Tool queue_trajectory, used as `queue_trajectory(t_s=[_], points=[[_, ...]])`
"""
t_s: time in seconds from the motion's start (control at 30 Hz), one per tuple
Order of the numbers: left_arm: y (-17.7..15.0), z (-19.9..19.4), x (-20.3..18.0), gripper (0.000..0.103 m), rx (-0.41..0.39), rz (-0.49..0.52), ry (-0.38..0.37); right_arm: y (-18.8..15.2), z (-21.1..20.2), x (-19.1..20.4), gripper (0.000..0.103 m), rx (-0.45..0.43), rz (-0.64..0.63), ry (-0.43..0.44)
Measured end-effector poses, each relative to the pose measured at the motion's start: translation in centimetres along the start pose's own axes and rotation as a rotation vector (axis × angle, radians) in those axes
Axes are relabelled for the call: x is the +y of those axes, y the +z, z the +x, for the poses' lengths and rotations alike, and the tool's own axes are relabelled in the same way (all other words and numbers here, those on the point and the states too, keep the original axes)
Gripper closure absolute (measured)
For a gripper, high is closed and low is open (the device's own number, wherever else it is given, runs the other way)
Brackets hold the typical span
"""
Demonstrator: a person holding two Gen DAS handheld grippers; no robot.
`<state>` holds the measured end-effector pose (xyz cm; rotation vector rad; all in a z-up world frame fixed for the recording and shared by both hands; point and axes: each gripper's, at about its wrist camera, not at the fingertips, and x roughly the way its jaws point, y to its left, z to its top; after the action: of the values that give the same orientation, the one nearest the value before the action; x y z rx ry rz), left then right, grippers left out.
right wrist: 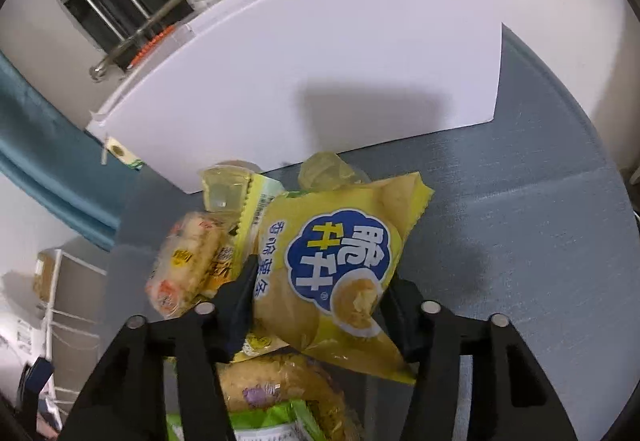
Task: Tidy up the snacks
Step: 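Grasp the yellow potato chip bag with the right gripper, then carry the chip bag into the box with the right gripper while the left drops the bread pack in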
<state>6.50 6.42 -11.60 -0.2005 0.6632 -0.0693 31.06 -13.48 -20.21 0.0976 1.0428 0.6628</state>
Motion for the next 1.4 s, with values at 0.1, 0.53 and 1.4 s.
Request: queue_trajectory(t_s=[0.1,0.53,1.4], points=[[1.0,2.0,0.3,0.0,0.035,-0.015,-0.02,-0.5,-2.1,-0.5,0.045,-0.041,0.001,0.023],[7.1,16.1,1.6,0.0,0.263,-0.089,0.02,-7.4,-16.3,-3.7,0.045,-0.285,0.027,0.158],[14.7,5.6,-1.0,0.026,-0.132,0.047,0.01,-3.1,-16.2,0.4,0.045,-0.351,-0.097,0.122]])
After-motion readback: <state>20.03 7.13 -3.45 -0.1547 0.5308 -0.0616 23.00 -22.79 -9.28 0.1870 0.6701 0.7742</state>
